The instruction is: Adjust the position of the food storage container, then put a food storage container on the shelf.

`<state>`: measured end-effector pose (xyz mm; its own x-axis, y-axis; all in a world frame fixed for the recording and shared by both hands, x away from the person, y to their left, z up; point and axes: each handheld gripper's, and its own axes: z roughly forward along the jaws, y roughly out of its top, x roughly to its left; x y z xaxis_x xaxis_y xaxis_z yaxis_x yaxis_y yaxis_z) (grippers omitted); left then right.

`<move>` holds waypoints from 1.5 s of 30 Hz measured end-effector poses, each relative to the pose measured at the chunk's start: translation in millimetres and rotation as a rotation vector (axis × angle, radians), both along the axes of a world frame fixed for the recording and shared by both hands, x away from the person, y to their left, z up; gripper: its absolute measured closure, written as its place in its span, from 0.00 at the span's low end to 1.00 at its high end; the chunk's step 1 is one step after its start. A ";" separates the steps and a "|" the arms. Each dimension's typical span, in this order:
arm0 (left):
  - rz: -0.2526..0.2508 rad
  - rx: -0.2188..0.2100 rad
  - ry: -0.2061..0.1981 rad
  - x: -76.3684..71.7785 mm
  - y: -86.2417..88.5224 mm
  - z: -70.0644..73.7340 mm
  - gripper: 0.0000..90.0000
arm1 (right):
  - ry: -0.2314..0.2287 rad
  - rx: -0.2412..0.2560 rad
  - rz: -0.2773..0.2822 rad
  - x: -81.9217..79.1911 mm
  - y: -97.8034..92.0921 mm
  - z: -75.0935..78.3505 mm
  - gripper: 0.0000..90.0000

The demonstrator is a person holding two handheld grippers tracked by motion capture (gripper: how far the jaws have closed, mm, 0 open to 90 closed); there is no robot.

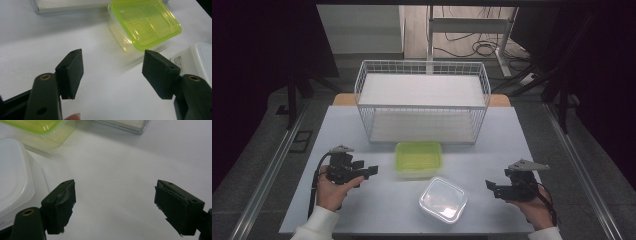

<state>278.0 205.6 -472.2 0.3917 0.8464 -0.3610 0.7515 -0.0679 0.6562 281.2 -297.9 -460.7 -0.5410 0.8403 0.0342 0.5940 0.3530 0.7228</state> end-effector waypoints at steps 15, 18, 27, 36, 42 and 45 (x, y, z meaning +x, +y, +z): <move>-0.029 -0.015 0.017 3.6 -3.6 3.0 0.30 | 0.035 0.080 0.002 7.5 15.1 6.1 0.21; -0.025 -0.022 0.016 6.3 -3.2 5.5 0.29 | 0.043 0.106 0.004 12.9 19.4 10.7 0.24; -0.030 -0.023 0.021 8.2 -3.9 6.8 0.33 | 0.100 0.145 0.028 30.1 40.1 18.8 0.26; -0.024 -0.066 0.046 15.6 -5.1 4.6 0.32 | 0.133 0.174 0.085 52.9 61.9 25.3 0.29; -0.020 -0.099 0.065 23.8 -7.6 3.2 0.32 | 0.145 0.183 0.096 63.8 73.5 27.5 0.30; -0.024 -0.106 0.064 28.1 -9.8 4.0 0.33 | 0.162 0.196 0.098 69.8 77.3 27.6 0.31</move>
